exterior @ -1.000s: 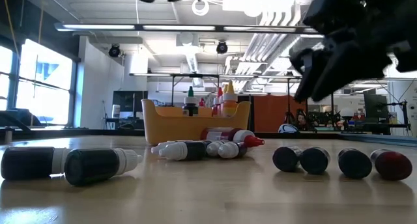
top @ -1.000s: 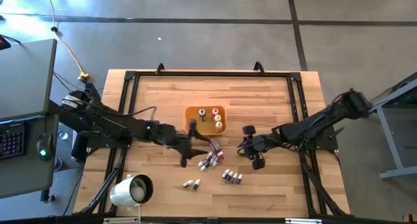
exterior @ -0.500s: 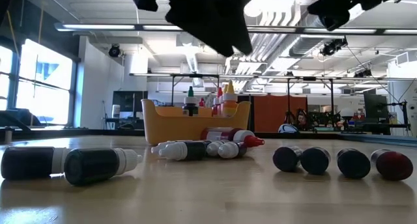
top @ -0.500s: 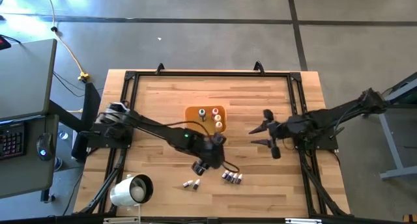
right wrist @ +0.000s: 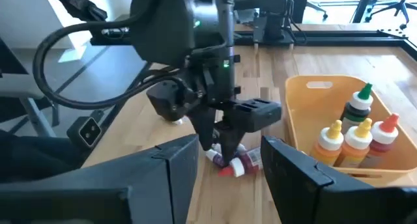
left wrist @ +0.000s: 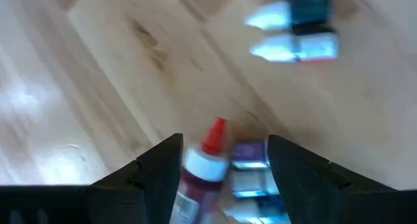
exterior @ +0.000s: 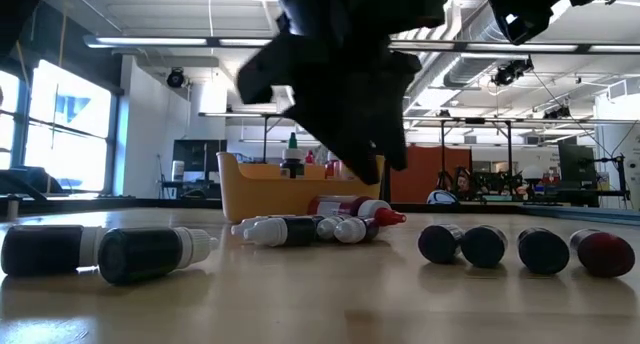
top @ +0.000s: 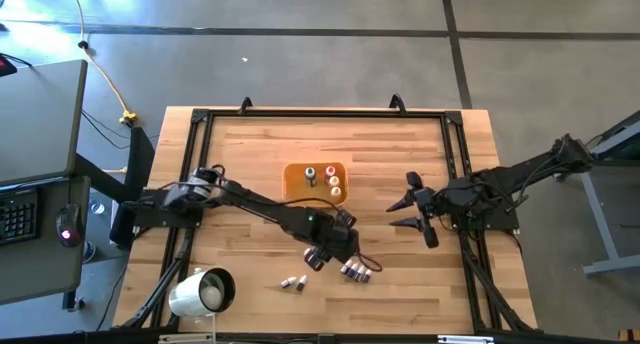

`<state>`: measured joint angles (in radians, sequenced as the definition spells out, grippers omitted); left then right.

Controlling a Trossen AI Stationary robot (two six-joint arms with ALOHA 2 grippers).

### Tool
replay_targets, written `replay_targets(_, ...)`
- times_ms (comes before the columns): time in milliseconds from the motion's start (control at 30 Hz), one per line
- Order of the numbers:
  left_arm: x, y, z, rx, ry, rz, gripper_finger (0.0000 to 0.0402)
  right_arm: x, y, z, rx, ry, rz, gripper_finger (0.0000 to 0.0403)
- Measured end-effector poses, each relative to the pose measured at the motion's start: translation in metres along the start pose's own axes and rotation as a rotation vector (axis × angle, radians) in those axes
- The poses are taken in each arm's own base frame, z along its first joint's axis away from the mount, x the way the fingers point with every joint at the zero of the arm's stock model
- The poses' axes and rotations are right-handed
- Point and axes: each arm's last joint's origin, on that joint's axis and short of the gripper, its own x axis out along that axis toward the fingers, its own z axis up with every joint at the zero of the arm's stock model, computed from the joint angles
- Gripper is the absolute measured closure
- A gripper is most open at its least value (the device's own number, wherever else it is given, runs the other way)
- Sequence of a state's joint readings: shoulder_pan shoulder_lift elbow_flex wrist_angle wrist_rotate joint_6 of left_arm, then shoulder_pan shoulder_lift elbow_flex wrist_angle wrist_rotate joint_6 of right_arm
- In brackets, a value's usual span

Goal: Pick & Place food coloring
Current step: Put the large red food coloring bottle into the yellow bin

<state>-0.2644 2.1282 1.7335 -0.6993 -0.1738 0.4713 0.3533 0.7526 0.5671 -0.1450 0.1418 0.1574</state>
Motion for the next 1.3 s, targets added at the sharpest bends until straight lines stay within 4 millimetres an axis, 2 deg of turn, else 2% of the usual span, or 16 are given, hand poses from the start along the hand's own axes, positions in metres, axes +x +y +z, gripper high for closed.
replay_targets(300,0.006,0.029,-0.016,-0.071,0.022,0.016,0.0181,0.0,0.0,0.001,0.002,-0.009,0.001,0.0242)
replay_targets(467,0.008,0.039,-0.023,-0.106,-0.033,-0.093,0.0181,0.0,0.0,0.001,0.002,-0.009,0.001,0.0242)
replay_targets(800,0.008,0.037,-0.022,-0.098,-0.039,-0.115,0.0181,0.0,0.0,0.001,0.002,-0.008,0.001,0.0242)
replay_targets(933,0.026,0.031,-0.027,-0.089,-0.007,-0.128,0.0181,0.0,0.0,0.001,0.001,-0.008,0.001,0.0242)
replay_targets(1300,0.042,0.028,-0.033,-0.053,0.084,-0.082,0.0181,0.0,0.0,0.001,0.0,-0.005,0.005,0.0242)
